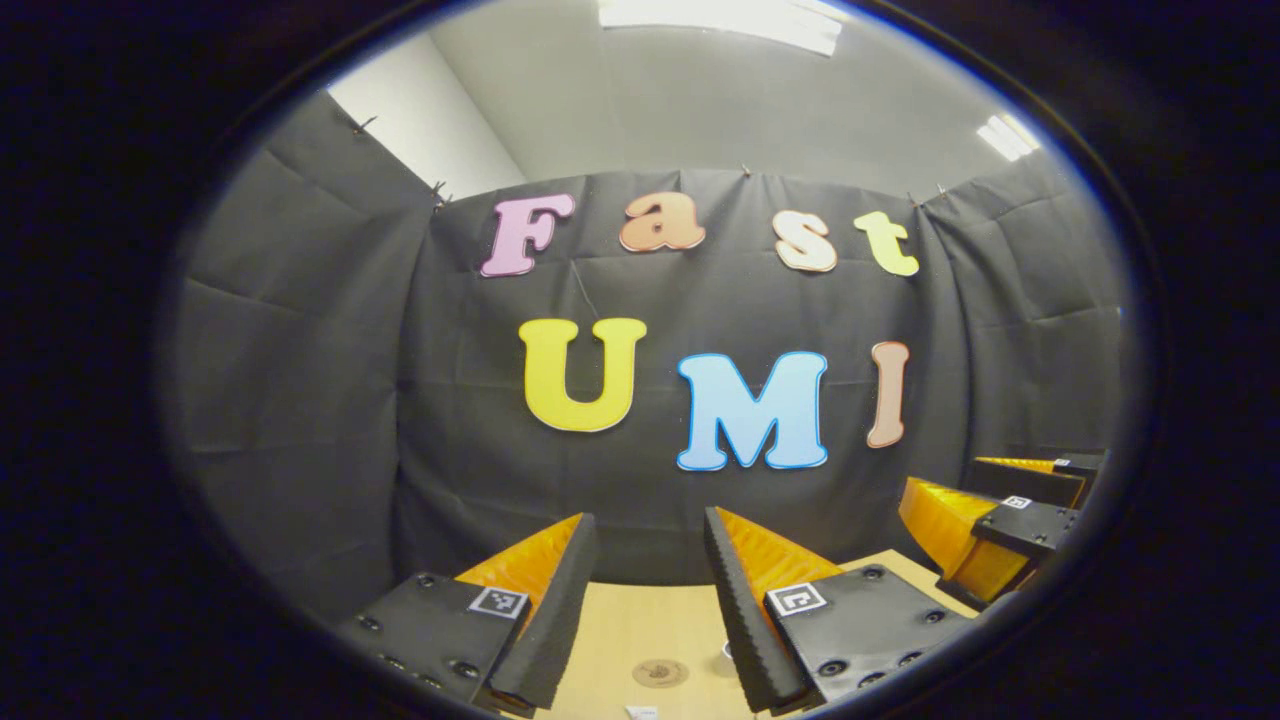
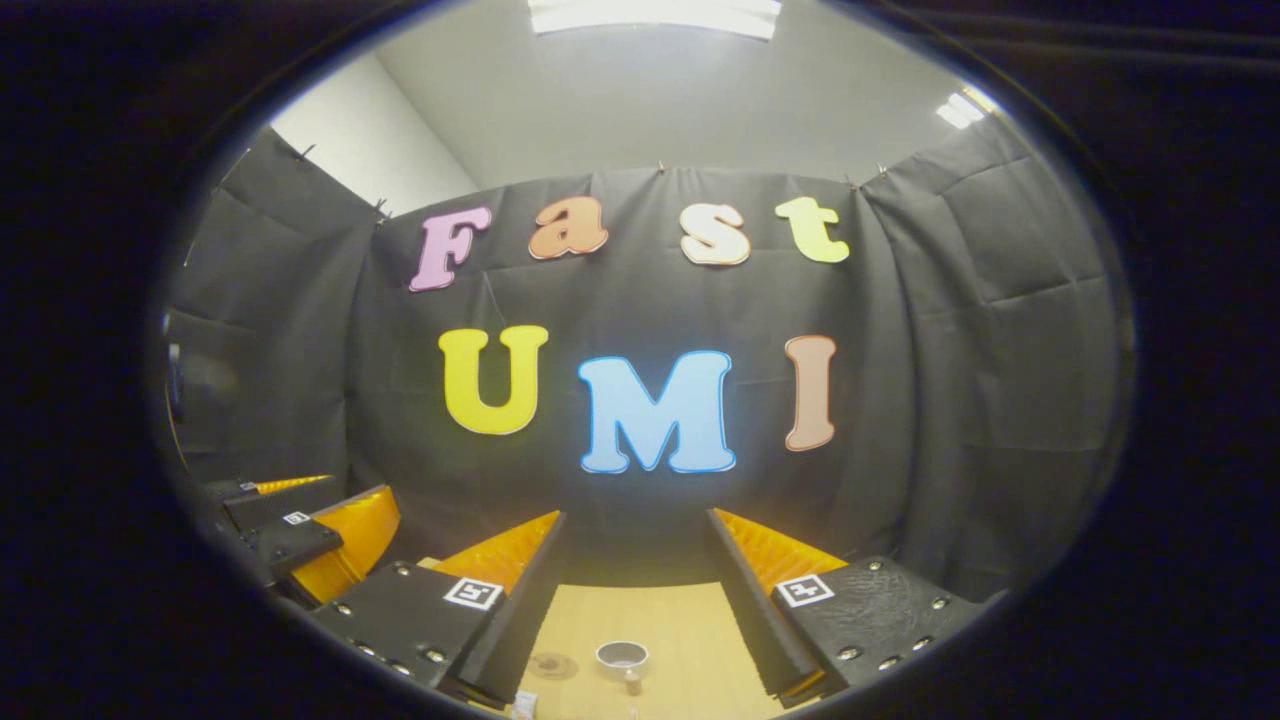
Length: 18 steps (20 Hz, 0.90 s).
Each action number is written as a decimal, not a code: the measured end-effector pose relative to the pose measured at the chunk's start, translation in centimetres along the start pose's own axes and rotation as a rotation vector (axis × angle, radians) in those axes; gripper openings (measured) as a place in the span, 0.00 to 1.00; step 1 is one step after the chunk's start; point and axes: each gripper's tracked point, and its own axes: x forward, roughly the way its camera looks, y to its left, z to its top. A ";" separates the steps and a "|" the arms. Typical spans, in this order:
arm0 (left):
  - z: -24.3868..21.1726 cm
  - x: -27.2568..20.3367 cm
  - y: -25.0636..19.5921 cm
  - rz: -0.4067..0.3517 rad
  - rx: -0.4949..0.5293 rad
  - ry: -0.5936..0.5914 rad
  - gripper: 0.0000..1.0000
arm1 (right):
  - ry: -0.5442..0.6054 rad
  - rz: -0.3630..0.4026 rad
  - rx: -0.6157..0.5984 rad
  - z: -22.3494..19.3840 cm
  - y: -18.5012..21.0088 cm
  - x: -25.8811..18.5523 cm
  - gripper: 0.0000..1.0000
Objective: Put the toothbrush and toothpaste on the desktop into the cup, then pick up the cup and place it on the coaster on the desktop.
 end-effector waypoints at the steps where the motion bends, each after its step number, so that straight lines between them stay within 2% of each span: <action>1: 0.1 0.1 -0.2 -0.005 0.004 -0.002 0.72 | 0.002 0.003 0.000 -0.1 0.1 0.1 0.84; 9: -0.3 0.2 -0.8 0.005 0.009 0.006 0.72 | 0.019 0.015 0.004 -1.0 -0.1 0.4 0.84; 18: -4.7 0.3 -1.6 -0.006 0.042 0.101 0.72 | 0.117 0.030 -0.013 -4.7 -0.3 0.3 0.84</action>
